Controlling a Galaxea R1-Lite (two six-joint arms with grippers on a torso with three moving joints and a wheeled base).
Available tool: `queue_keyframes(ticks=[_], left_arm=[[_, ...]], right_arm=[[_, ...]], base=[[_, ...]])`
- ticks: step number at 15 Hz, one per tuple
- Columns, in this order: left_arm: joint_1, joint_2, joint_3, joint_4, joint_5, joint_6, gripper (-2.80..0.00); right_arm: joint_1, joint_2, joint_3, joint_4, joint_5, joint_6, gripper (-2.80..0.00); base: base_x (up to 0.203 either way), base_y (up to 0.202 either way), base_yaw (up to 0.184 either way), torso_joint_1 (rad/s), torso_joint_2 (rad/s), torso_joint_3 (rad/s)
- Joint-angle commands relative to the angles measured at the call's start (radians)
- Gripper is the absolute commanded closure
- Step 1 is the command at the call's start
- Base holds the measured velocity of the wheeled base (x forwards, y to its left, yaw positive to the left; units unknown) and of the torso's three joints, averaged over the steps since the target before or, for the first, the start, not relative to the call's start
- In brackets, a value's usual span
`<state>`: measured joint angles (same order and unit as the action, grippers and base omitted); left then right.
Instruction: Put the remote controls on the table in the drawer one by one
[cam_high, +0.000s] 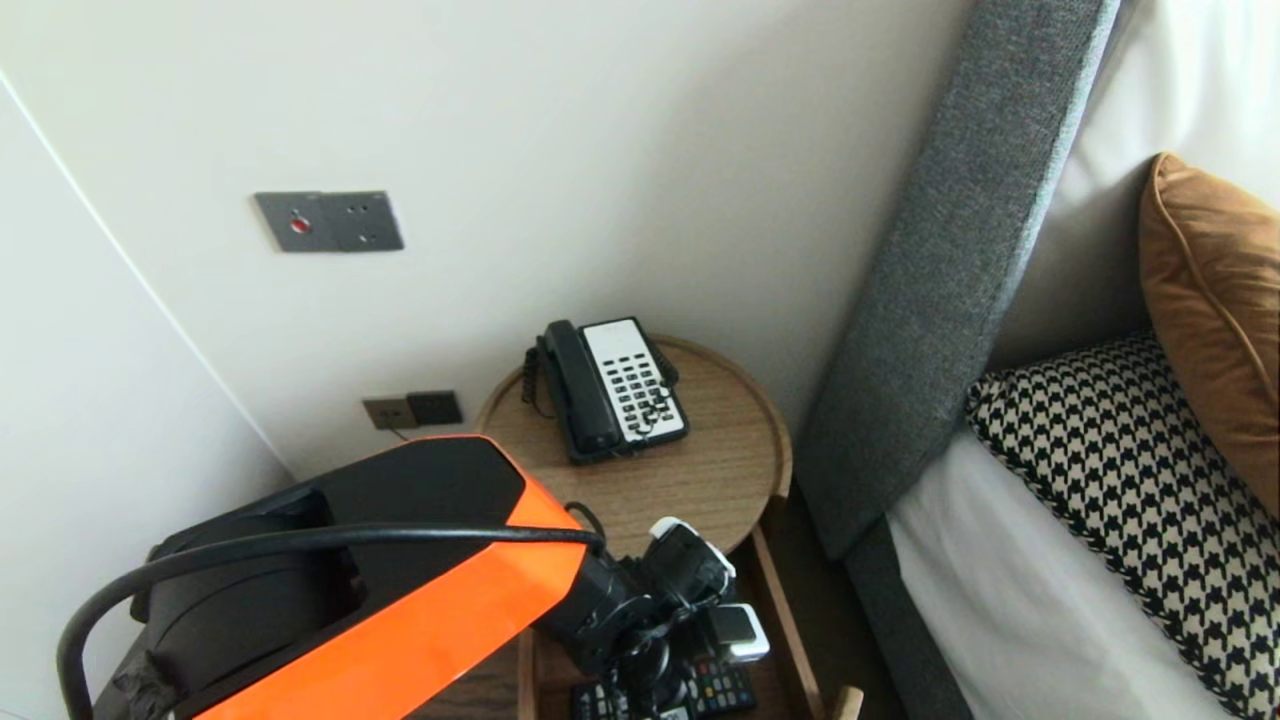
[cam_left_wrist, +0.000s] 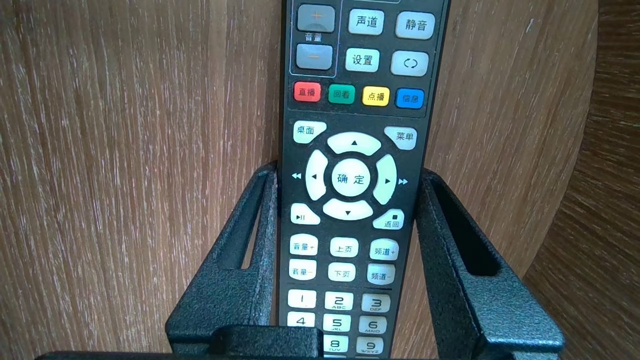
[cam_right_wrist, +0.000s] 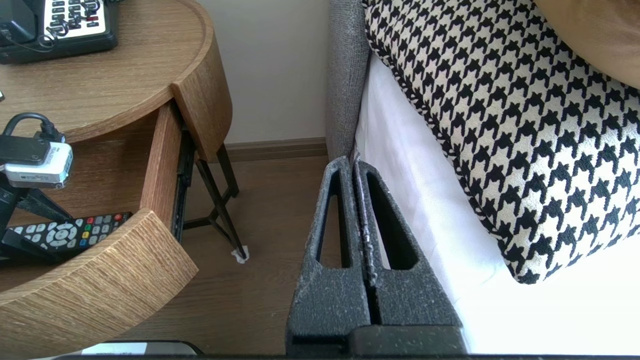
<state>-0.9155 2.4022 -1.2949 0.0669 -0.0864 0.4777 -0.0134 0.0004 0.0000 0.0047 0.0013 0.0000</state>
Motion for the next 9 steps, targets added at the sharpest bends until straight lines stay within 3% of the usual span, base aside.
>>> queue_keyframes(ticks=[1, 4, 5, 9], left_arm=[[-0.002, -0.014, 0.006, 0.001, 0.000, 0.002, 0.00], [-0.001, -0.021, 0.014, 0.001, 0.001, 0.002, 0.00], [0.000, -0.020, 0.017, 0.001, 0.003, 0.002, -2.80], [0.000, -0.028, 0.028, 0.001, 0.005, 0.002, -2.80]], right_arm=[[0.000, 0.000, 0.000, 0.000, 0.000, 0.000, 0.00], [0.000, 0.000, 0.000, 0.000, 0.000, 0.000, 0.00], [0.000, 0.000, 0.000, 0.000, 0.000, 0.000, 0.00], [0.000, 0.000, 0.000, 0.000, 0.000, 0.000, 0.00]], base=[[0.000, 0.000, 0.000, 0.000, 0.00, 0.000], [0.000, 0.000, 0.000, 0.000, 0.00, 0.000], [0.000, 0.000, 0.000, 0.000, 0.00, 0.000], [0.000, 0.000, 0.000, 0.000, 0.00, 0.000]])
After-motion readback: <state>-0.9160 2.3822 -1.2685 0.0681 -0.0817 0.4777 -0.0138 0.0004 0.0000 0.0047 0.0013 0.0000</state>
